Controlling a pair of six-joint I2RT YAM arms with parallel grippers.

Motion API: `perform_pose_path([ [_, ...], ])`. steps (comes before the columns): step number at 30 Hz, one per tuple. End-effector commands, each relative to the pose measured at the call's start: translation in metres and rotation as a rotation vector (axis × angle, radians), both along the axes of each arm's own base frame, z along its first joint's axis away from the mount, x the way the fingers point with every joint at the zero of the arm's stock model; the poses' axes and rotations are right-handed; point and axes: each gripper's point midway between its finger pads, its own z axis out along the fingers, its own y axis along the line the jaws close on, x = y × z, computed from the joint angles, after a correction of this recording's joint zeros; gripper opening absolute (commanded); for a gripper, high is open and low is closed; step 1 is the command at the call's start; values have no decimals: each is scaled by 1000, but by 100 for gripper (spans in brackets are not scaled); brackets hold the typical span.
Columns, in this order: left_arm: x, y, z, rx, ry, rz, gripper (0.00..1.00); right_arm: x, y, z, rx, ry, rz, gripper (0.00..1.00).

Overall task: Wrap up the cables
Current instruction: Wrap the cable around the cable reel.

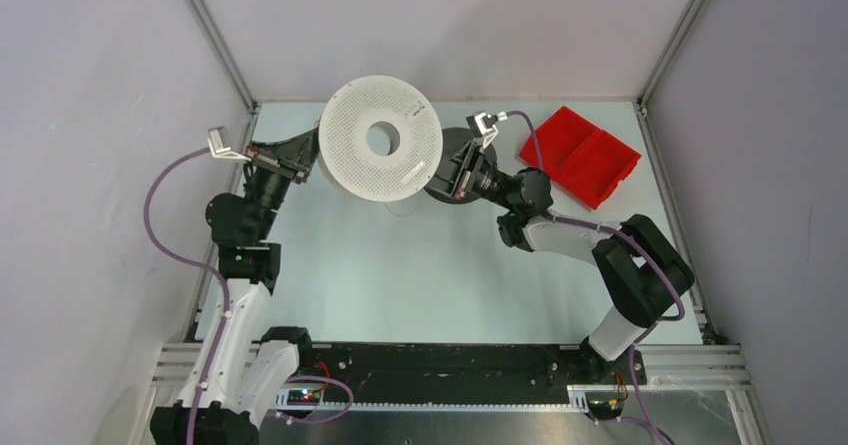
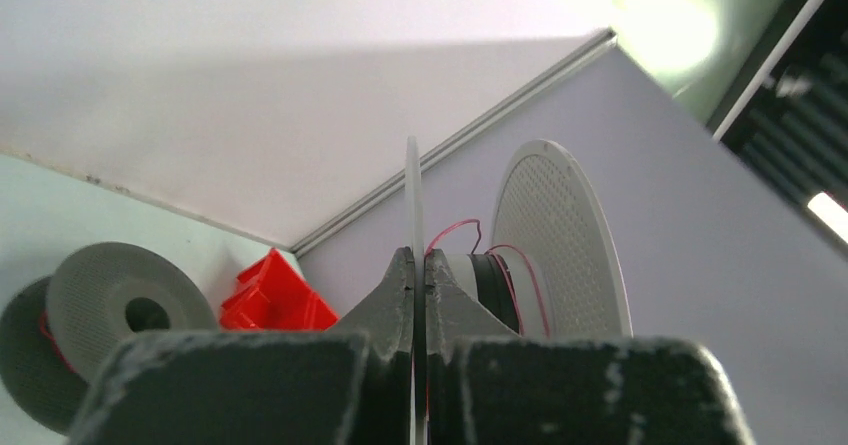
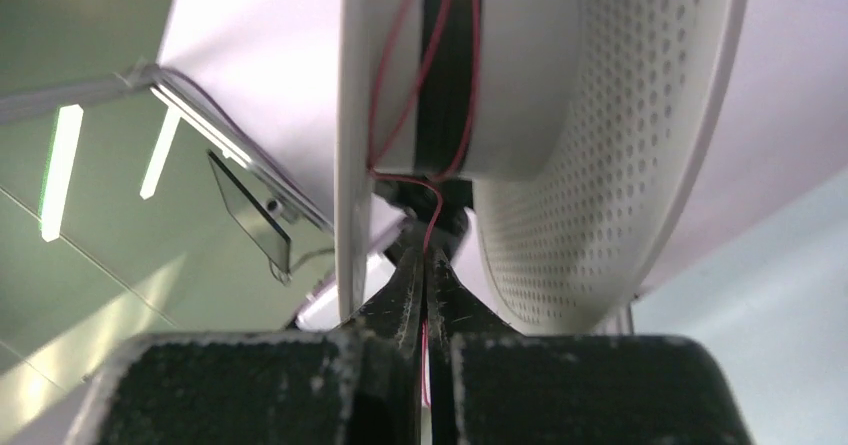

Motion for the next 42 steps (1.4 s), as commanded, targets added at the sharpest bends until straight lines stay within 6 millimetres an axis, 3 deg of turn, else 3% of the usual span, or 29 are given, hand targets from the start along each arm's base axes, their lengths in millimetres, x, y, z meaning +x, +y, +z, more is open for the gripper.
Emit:
perform_pose_path([
  [1, -6, 24, 27, -264, -85, 43, 0, 14, -5, 45, 198, 62, -61, 0],
  [5, 3, 27, 20, -335, -60, 46, 0, 26, -2, 62, 272, 92, -108, 0],
  [10, 10, 33, 14, -435, -34, 59, 0, 52, 2, 57, 337, 221, -154, 0],
  [18, 19, 36, 7, -445, -35, 73, 0, 60, 7, 53, 337, 258, -119, 0],
  [22, 23, 38, 5, -444, -53, 86, 0, 58, 9, 55, 321, 251, -61, 0],
  [30, 33, 38, -4, -358, -74, 116, 0, 26, 8, 64, 262, 233, 98, 0],
  [36, 31, 35, 5, -286, -122, 133, 0, 30, 13, 53, 246, 292, 127, 0],
  [42, 29, 32, 15, -154, -195, 158, 0, 30, 7, 54, 235, 296, 147, 0],
])
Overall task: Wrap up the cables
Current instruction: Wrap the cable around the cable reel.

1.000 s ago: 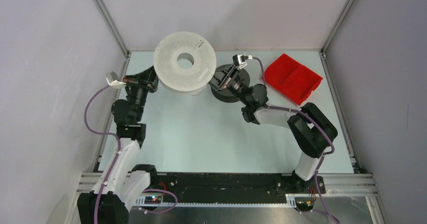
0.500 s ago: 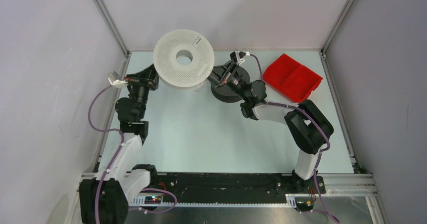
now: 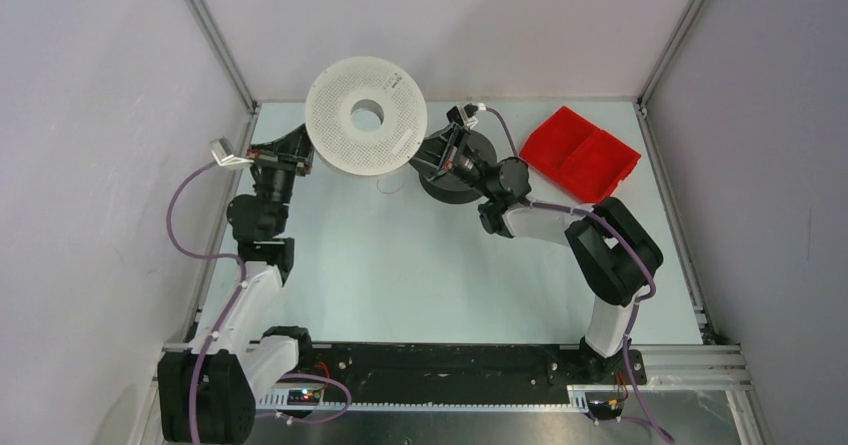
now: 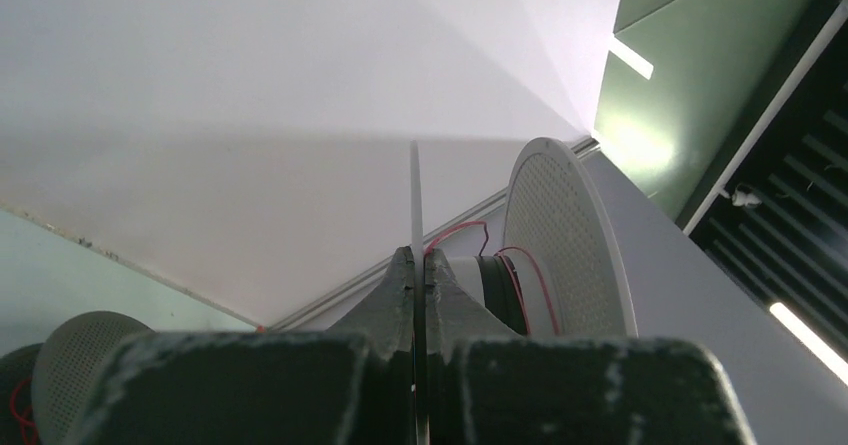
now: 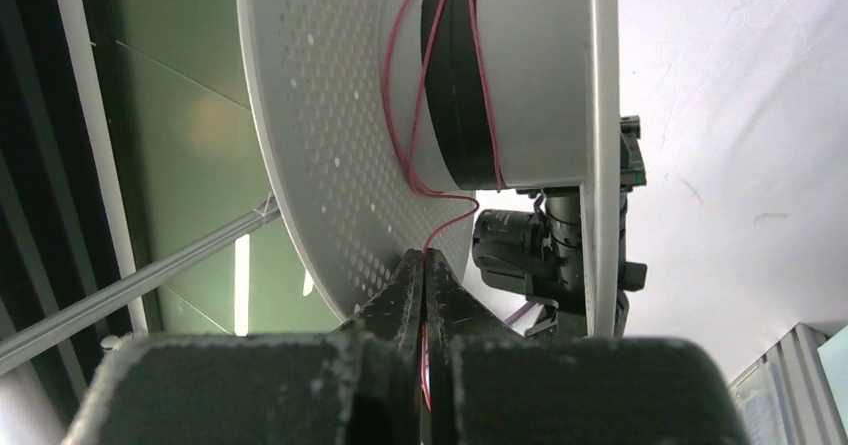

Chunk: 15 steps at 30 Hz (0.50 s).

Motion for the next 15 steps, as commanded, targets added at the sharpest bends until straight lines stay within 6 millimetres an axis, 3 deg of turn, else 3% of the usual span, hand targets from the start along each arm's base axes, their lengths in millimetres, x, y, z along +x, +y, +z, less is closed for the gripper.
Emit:
perform_pose_path([
  [1, -17, 0, 50, 127, -194, 44, 0, -16, -12, 24, 50, -73, 54, 0],
  [10, -19, -6, 61, 212, -244, 48, 0, -19, -15, 26, 49, -60, 87, 0],
  [15, -16, -10, 54, 91, -184, -44, 0, -11, -18, 29, 65, -66, 38, 0],
])
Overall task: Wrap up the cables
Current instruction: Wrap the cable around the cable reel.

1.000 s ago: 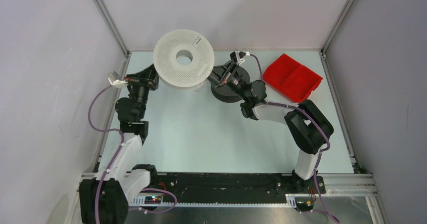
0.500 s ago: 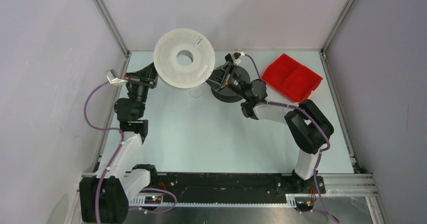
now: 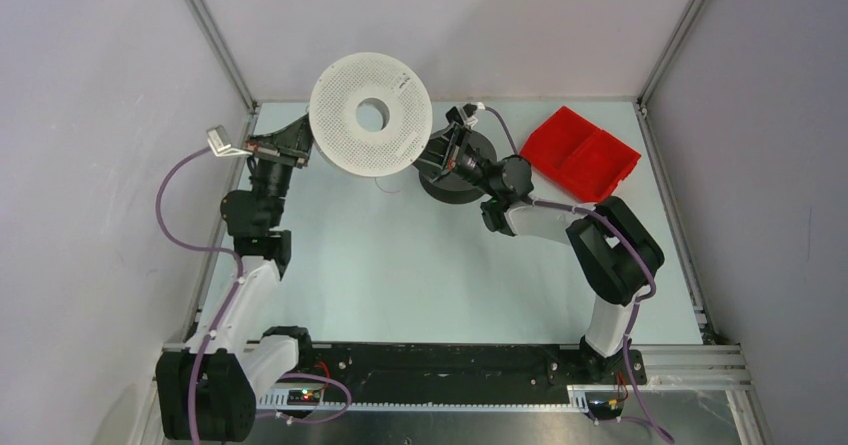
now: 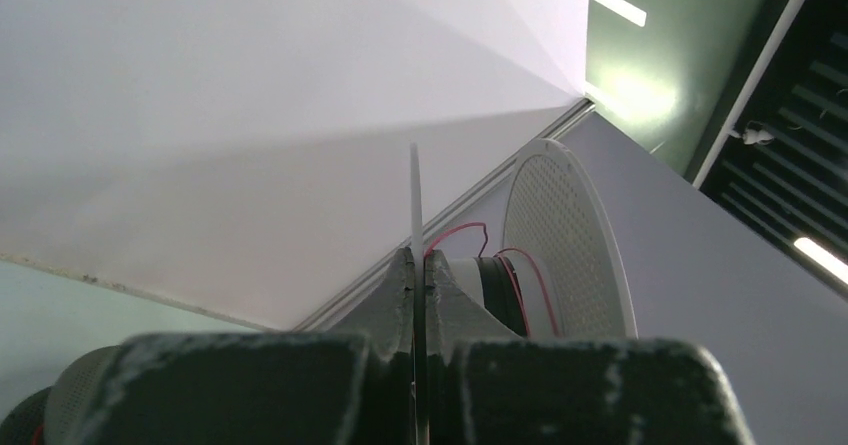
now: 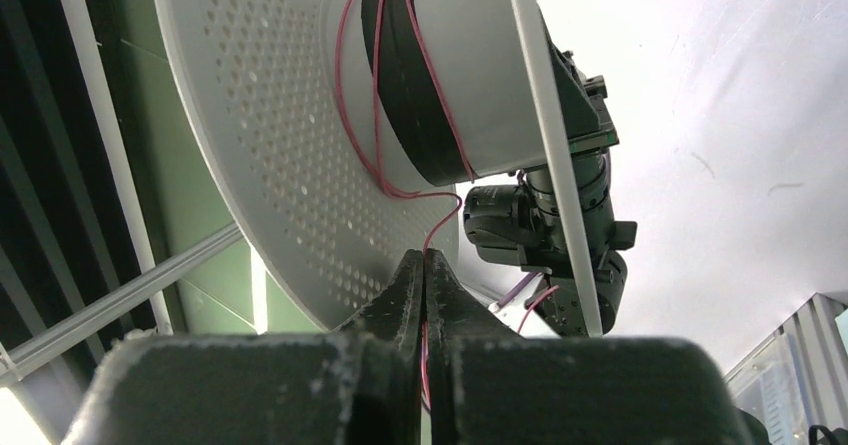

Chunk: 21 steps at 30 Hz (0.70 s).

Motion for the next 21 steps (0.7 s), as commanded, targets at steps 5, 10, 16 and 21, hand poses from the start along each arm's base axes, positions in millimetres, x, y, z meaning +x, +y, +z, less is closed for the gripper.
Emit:
perform_pose_path([
  [5, -12, -2, 19, -245, -9, -149, 0, 11, -14, 31, 106, -109, -157, 0],
  [10, -17, -4, 25, -371, 10, -196, 0, 37, -10, 13, 109, -38, -230, 0],
  [16, -14, -13, 24, -470, 40, -223, 0, 54, -3, 5, 115, 6, -338, 0],
  [21, -9, -12, 21, -534, 63, -224, 0, 71, 0, -5, 103, 56, -395, 0],
])
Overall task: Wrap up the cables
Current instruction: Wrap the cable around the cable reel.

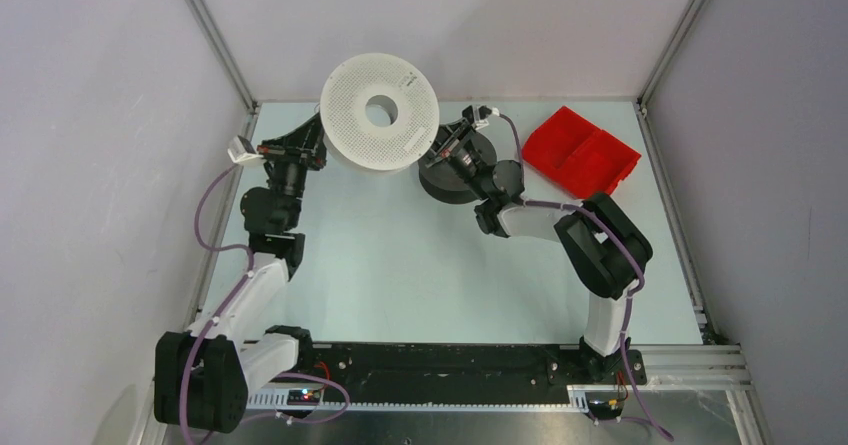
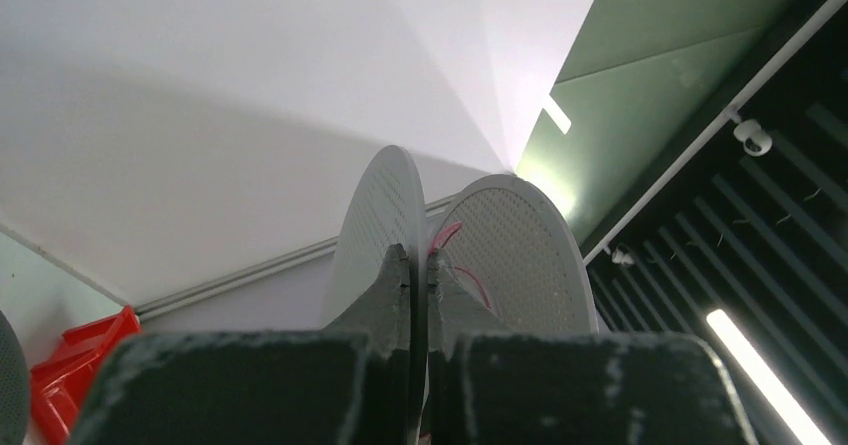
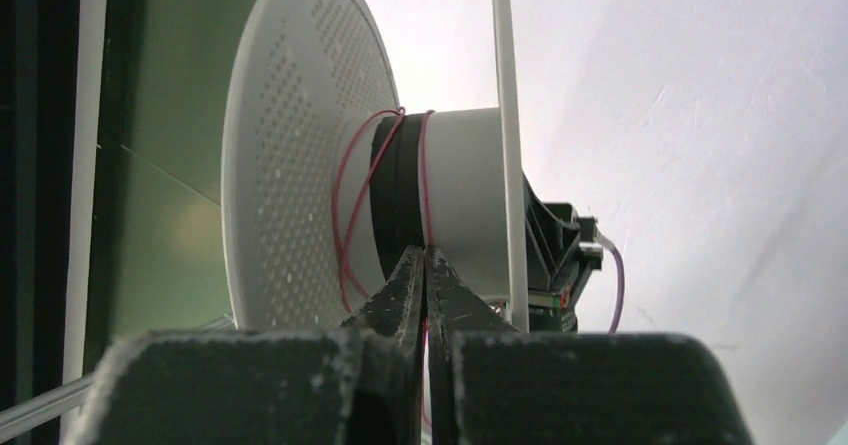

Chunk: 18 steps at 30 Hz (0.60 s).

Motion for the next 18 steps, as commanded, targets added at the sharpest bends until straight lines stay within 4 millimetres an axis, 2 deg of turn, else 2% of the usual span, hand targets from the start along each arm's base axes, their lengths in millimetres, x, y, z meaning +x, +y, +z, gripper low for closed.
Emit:
perform_pose_path([
  [1, -19, 2, 35, -168, -94, -55, 0, 18, 1, 5, 43, 6, -99, 0],
  [7, -15, -14, 42, -178, -91, -87, 0, 34, 8, -24, 14, 65, -167, 0],
  [13, 0, -23, 20, -178, -26, -94, 0, 41, -4, -34, 15, 94, -230, 0],
  [18, 3, -26, 14, -178, -8, -97, 0, 44, -4, -41, -21, 118, -252, 0],
])
